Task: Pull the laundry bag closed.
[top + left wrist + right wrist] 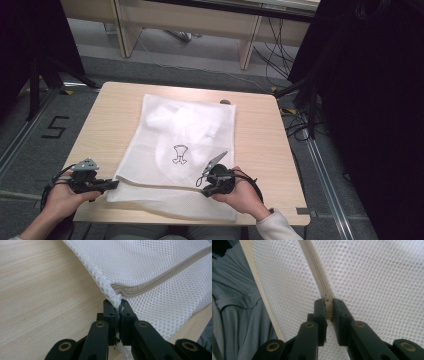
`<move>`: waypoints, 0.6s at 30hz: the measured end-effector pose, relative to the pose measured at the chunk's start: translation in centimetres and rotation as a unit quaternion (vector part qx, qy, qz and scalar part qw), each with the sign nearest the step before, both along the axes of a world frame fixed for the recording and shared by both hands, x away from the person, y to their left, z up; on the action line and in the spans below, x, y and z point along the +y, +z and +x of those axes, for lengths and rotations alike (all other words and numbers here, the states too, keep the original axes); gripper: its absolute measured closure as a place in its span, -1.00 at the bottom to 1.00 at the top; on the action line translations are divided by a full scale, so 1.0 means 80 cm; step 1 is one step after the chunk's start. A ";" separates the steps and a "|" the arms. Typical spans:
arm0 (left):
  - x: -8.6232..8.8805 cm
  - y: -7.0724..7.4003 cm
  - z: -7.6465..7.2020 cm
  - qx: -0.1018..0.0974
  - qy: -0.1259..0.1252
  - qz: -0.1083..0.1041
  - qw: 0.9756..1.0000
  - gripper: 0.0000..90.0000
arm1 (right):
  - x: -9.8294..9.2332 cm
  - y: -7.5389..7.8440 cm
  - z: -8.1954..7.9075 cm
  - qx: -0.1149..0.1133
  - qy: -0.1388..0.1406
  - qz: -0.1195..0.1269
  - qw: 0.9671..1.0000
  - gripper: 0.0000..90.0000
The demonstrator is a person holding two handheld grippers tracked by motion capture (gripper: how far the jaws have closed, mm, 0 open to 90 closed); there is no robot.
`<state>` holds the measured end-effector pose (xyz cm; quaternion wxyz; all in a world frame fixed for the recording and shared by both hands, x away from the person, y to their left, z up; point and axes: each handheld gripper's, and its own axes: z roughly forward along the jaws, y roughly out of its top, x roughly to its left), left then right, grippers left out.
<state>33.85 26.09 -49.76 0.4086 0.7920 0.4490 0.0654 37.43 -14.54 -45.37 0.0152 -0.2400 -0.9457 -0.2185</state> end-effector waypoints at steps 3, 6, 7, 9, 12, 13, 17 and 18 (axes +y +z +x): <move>0.000 0.000 0.000 0.001 0.000 0.000 1.000 0.90 | -0.001 0.000 0.000 0.000 -0.001 -0.001 1.000 0.83; 0.000 0.000 0.000 0.001 0.000 -0.001 1.000 0.90 | 0.000 0.001 -0.001 0.002 -0.005 -0.003 1.000 0.83; 0.000 0.000 0.000 0.001 0.000 -0.001 1.000 0.90 | -0.001 0.000 0.000 0.002 0.000 -0.001 1.000 0.83; 0.000 0.000 0.000 0.002 -0.001 -0.001 1.000 0.90 | -0.001 0.001 -0.001 0.002 -0.002 -0.003 1.000 0.83; 0.000 0.000 0.000 0.001 0.000 0.000 1.000 0.90 | -0.003 0.000 0.000 0.001 -0.002 -0.003 1.000 0.83; 0.000 0.000 0.000 0.002 0.000 -0.001 1.000 0.90 | -0.004 0.000 0.000 0.000 -0.002 -0.003 1.000 0.83; 0.000 0.000 0.000 0.001 -0.001 -0.001 1.000 0.90 | -0.007 0.000 0.000 0.002 -0.005 -0.003 1.000 0.83; 0.000 0.000 0.000 0.001 0.000 -0.001 1.000 0.90 | -0.008 0.000 0.000 0.003 -0.005 -0.001 1.000 0.83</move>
